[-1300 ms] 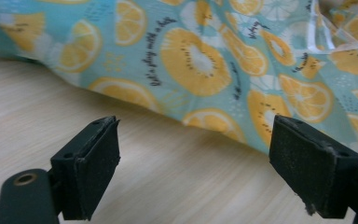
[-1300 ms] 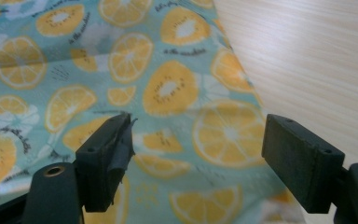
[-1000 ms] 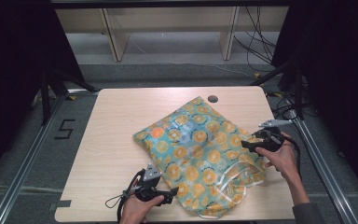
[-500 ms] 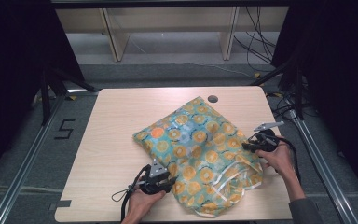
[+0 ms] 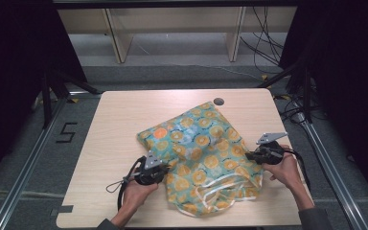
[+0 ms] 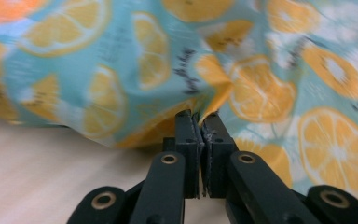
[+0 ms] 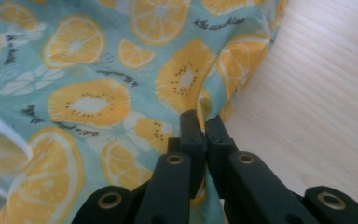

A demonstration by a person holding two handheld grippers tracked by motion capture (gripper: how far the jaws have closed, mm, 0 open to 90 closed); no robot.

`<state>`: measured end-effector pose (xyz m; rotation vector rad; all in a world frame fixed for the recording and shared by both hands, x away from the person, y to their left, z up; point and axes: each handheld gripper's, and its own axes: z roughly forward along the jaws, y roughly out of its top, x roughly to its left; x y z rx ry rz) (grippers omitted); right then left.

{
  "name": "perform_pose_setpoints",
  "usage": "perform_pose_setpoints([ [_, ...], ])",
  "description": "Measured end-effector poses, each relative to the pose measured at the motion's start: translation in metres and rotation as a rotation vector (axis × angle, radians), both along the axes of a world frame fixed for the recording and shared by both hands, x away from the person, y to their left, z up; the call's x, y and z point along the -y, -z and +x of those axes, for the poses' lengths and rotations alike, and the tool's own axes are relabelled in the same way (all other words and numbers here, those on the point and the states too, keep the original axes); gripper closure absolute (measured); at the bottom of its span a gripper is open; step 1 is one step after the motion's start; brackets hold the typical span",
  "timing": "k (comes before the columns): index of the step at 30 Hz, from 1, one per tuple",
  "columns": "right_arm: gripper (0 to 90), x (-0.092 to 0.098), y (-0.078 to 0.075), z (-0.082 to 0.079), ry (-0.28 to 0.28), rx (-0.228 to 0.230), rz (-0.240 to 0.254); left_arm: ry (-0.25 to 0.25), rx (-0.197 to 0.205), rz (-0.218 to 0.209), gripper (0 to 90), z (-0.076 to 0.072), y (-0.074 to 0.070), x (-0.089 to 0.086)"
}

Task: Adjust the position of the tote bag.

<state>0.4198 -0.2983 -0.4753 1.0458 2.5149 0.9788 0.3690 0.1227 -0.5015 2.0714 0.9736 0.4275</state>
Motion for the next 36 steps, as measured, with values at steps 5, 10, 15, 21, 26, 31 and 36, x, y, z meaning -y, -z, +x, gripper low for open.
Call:
perform_pose_setpoints([
  [5, 89.5, -0.014, -0.003, -0.014, -0.046, -0.006, 0.011, -0.040, 0.012, 0.001, 86.6, 0.017, -0.002, -0.012],
  [10, 89.4, -0.029, -0.005, -0.024, -0.113, 0.015, -0.004, -0.064, 0.010, 0.006, 86.5, 0.028, -0.003, -0.020],
  [15, 89.4, -0.038, -0.006, -0.032, -0.129, -0.005, 0.045, -0.077, 0.001, 0.022, 86.4, 0.035, -0.004, -0.029],
  [21, 89.3, -0.052, -0.011, -0.042, -0.187, 0.025, 0.037, -0.102, 0.008, 0.028, 85.5, 0.040, -0.007, -0.043],
  [26, 88.9, -0.061, -0.013, -0.048, -0.224, 0.011, 0.011, -0.100, -0.002, 0.015, 83.9, 0.038, -0.011, -0.052],
  [31, 87.5, -0.062, -0.012, -0.049, -0.221, 0.003, 0.009, -0.104, -0.012, -0.011, 75.0, 0.034, -0.016, -0.055],
  [36, 81.0, -0.065, -0.008, -0.047, -0.207, 0.003, 0.030, -0.072, 0.008, 0.082, 55.2, 0.015, -0.035, -0.055],
])
